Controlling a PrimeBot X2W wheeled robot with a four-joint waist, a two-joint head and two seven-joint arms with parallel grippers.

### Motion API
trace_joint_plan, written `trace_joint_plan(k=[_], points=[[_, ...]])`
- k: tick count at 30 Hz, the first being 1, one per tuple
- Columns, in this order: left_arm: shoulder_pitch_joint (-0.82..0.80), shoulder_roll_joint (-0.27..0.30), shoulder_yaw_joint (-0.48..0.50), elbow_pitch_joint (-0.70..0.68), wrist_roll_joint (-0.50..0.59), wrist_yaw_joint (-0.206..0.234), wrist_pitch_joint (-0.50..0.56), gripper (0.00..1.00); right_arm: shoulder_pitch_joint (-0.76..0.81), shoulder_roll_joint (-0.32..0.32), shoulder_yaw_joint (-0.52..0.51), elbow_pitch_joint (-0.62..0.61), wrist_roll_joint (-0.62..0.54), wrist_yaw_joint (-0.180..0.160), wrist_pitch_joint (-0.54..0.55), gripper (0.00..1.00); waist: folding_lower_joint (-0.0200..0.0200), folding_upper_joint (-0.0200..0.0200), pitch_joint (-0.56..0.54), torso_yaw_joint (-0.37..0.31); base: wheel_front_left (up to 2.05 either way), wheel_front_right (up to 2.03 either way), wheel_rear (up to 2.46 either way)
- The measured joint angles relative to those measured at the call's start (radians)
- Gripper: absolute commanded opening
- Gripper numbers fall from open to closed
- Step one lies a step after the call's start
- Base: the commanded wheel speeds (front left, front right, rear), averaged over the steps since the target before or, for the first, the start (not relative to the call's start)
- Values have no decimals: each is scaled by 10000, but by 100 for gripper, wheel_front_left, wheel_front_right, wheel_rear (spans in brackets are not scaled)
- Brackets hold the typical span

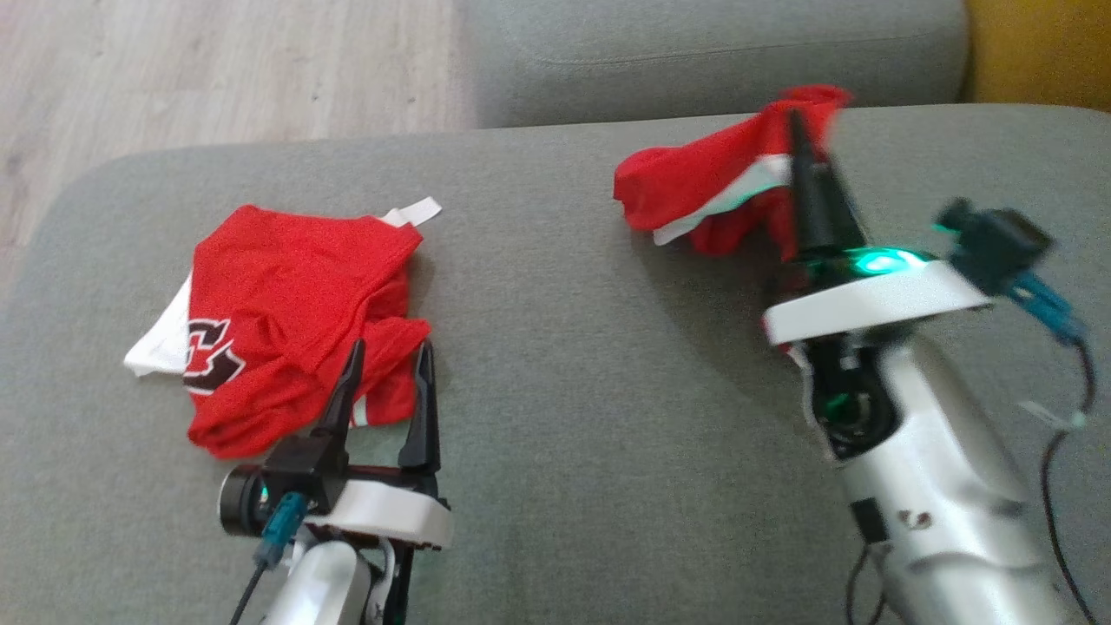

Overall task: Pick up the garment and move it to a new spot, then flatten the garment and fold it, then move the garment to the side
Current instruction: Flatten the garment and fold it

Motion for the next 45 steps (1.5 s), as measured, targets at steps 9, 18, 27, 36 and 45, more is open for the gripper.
trace_joint_plan(k=[9, 18, 27, 36, 45], points=[[122, -31, 253, -119, 209, -48, 0, 100, 2040, 17, -3929, 2330, -1083, 0, -6, 0, 1, 0, -55, -685, 0, 0, 0], [114, -71, 201, -98, 311, -196, 0, 100, 1658, 59, -6642, 4031, -3469, 0, 157, 0, 2, 0, 284, -971, 0, 0, 0], [103, -94, 199, -48, 353, -272, 0, 100, 1096, 69, -6903, 3762, -5162, 0, -127, 100, 2, 0, 459, -1035, 0, 0, 0], [-3, -105, 169, -38, 351, -280, 0, 100, 3329, 90, -2694, -963, -5540, 0, -157, 100, 1, 0, 481, -730, 0, 0, 0], [-326, -117, 19, -71, 339, -274, 0, 100, 3002, 59, -1315, -184, -7348, 0, 176, 100, 2, 0, 882, 21, 0, 0, 0]])
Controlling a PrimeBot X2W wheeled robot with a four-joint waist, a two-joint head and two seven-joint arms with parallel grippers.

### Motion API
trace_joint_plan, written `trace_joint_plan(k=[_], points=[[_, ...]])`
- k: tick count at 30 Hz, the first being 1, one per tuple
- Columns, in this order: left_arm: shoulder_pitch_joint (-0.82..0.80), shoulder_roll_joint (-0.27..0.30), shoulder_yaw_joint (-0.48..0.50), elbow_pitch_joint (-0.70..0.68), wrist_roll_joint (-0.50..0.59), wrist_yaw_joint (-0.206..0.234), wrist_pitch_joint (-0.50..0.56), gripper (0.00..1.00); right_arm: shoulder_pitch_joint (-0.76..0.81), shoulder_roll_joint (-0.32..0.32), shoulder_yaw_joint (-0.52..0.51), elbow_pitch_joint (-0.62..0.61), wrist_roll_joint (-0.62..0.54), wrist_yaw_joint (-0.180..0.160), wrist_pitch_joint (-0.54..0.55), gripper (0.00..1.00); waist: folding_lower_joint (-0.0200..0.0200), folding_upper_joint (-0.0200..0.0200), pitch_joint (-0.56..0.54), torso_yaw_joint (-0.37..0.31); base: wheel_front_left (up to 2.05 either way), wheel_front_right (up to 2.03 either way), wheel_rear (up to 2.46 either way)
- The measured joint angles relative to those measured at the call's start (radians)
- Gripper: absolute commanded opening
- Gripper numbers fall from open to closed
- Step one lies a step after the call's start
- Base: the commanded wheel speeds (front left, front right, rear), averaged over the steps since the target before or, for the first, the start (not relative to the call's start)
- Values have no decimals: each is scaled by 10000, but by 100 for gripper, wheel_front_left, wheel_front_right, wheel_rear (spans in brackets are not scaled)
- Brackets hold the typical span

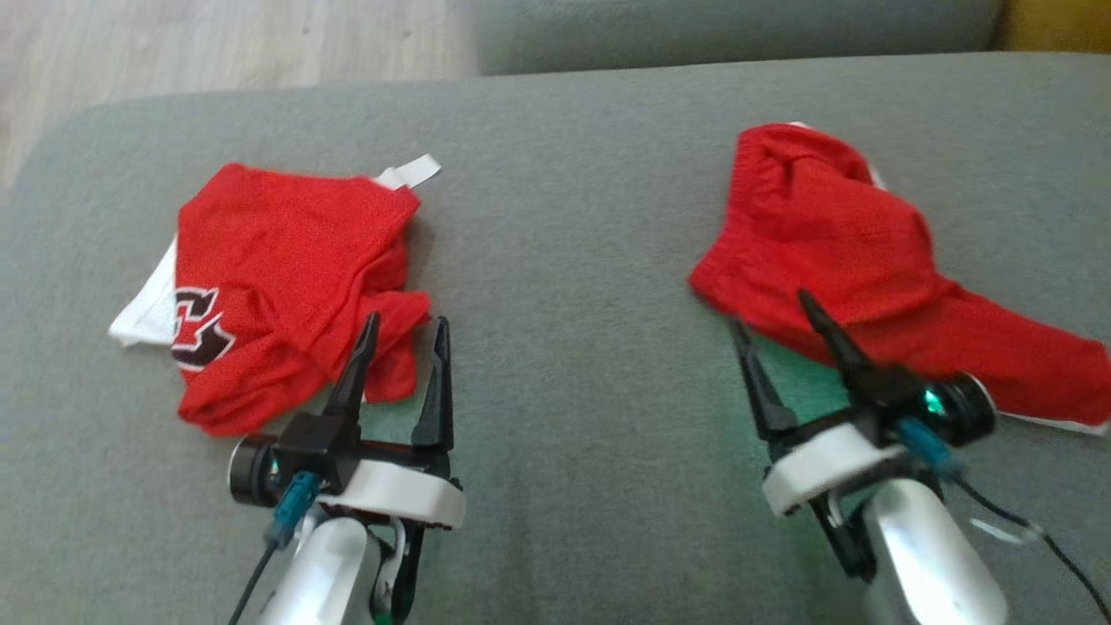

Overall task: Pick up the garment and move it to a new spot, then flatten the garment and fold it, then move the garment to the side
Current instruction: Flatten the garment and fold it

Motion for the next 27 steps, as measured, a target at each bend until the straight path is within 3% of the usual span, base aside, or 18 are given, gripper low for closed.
trace_joint_plan(k=[5, 9, 14, 15, 16, 27], points=[[-139, -8, -205, 0, -169, 8, 0, 100, -946, -4, 136, 1342, -1051, 0, 633, 100, 0, 0, 327, 454, 0, 0, 0], [-290, -10, -383, -10, -278, 96, 0, 100, -1747, -21, -531, 2663, -2111, 0, 970, 100, 1, 0, 605, 855, 0, 0, 0], [-428, -13, -458, -23, -288, 109, 0, 100, -2204, -21, -1032, 3639, -2543, 0, 876, 100, 1, 0, 827, 1069, 0, 0, 0], [-430, -13, -460, -23, -320, 109, 0, 100, -2290, -23, -1143, 3818, -2552, 0, 821, 55, 1, 0, 855, 1083, 0, 0, 0], [-429, -13, -466, -23, -355, 109, 0, 100, -2376, -27, -1216, 3977, -2497, 0, 717, 0, 1, 0, 879, 1093, 0, 0, 0], [-425, -19, -464, 119, -355, 184, 0, 100, -2864, -54, -73, 4736, -681, 0, -213, 0, 0, 0, 574, 748, 0, 0, 0]])
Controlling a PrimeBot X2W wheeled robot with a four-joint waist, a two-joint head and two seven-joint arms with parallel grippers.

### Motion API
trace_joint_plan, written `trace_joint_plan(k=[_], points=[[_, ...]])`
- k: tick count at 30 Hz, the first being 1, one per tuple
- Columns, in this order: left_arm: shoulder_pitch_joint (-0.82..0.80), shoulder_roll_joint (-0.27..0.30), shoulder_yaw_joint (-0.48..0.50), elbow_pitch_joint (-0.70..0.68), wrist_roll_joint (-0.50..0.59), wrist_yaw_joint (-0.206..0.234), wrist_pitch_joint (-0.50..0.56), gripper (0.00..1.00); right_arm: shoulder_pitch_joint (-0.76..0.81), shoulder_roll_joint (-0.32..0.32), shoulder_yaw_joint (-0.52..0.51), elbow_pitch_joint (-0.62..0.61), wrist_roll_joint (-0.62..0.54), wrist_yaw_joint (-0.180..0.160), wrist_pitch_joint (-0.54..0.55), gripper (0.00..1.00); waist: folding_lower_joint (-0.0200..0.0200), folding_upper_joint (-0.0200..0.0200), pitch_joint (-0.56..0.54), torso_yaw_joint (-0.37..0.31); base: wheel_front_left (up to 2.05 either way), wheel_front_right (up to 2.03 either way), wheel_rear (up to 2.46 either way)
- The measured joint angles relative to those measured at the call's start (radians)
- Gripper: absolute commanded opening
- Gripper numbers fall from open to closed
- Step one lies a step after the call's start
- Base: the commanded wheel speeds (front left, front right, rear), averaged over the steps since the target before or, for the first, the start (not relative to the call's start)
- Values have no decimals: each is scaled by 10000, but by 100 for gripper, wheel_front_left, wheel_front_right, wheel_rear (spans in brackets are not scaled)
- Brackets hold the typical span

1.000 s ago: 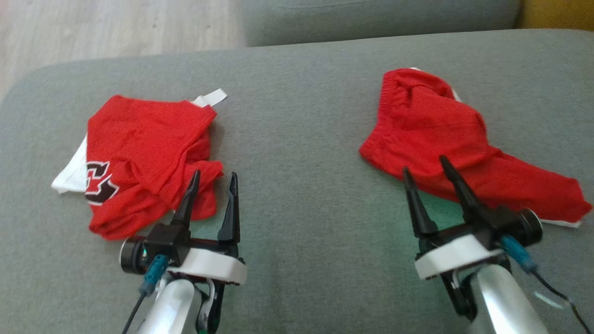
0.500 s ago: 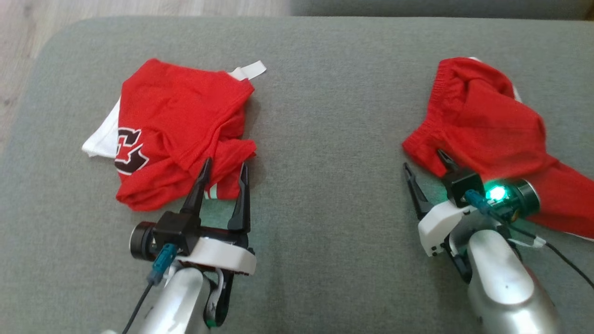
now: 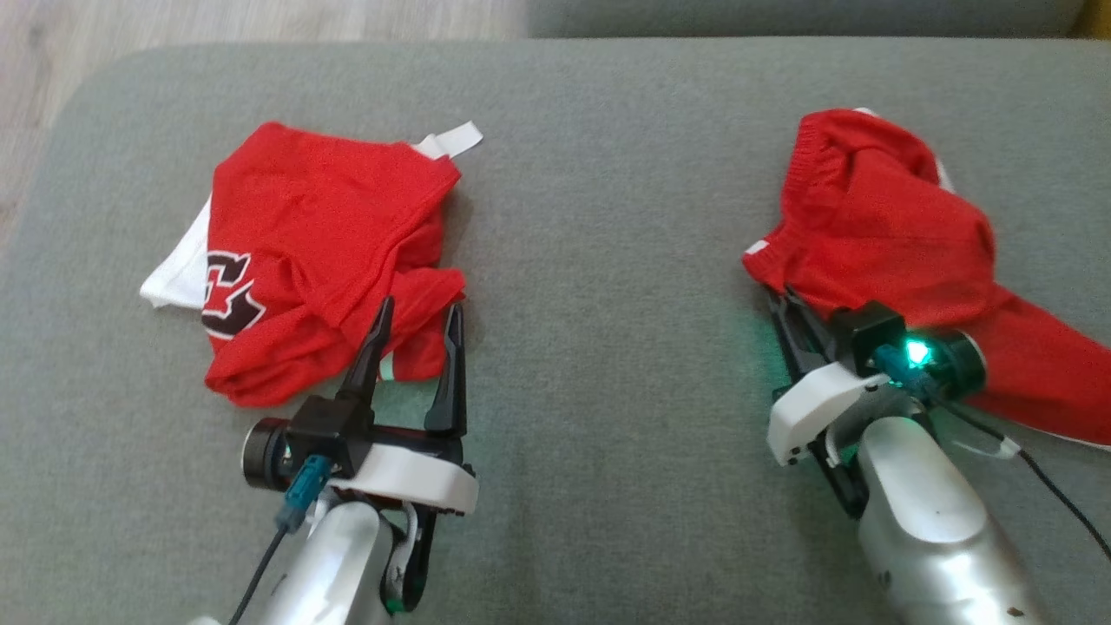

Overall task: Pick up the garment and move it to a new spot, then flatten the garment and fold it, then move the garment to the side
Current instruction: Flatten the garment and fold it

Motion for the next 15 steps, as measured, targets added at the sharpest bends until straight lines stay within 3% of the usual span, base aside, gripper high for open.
trace_joint_plan(k=[4, 15], points=[[20, 0, 35, 44, 2, -2, 0, 100, 27, -23, 594, -245, 550, 0, -52, 0, -1, 0, -210, -155, 0, 0, 0], [403, 2, 117, 221, 2, -13, 0, 100, 1146, -54, 3728, -2192, 3032, 0, 36, 0, -2, 0, -1110, -527, 0, 0, 0]])
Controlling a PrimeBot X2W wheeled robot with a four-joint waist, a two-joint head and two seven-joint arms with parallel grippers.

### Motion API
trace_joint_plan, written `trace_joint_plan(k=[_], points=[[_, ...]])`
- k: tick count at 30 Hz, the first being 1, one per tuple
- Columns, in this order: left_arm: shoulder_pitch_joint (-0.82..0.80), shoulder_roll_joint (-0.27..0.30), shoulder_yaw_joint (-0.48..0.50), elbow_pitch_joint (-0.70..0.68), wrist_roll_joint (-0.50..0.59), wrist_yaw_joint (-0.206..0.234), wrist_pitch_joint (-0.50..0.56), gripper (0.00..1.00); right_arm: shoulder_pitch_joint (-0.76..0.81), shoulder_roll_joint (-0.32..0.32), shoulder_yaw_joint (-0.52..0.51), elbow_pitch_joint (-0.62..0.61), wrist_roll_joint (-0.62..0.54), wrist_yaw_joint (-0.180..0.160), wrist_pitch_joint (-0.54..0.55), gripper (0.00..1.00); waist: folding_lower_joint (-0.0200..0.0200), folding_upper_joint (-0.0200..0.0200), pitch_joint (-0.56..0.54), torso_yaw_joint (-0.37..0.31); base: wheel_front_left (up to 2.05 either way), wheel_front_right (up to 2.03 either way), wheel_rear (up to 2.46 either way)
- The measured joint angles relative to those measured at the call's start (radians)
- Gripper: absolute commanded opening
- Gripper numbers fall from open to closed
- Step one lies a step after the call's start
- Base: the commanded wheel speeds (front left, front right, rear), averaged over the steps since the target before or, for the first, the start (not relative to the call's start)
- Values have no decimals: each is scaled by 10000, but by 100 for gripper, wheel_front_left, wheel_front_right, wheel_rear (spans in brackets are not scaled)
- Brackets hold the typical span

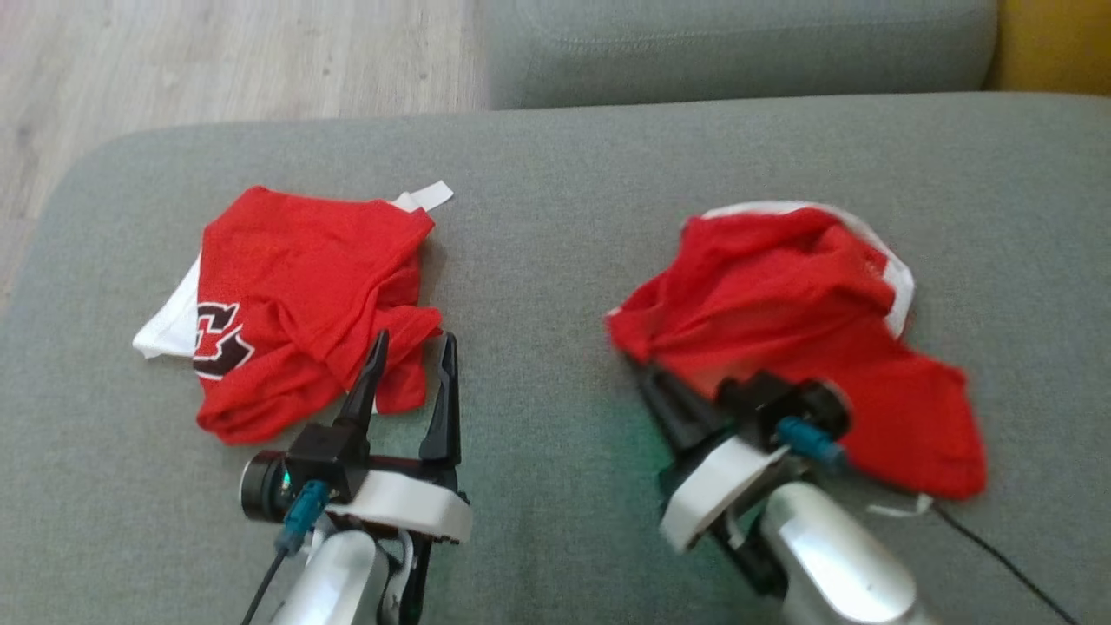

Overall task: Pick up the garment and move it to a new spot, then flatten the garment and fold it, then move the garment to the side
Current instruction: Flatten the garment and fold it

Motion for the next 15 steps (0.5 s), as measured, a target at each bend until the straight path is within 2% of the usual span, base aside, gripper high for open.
trace_joint_plan(k=[3, 7, 15], points=[[108, -2, 0, 6, 0, -2, 0, 100, 184, 0, 604, -489, 598, 0, 412, 0, -1, 0, -100, 28, 0, 0, 0], [108, 0, -4, -13, 0, -4, 0, 100, 203, -153, 617, -780, 934, 0, 872, 0, 0, 0, -51, 117, 0, 0, 0], [72, 0, -109, -71, 0, -2, 0, 100, -149, -506, -548, -81, 779, 0, 1402, 0, 1, 0, 328, 326, 0, 0, 0]])
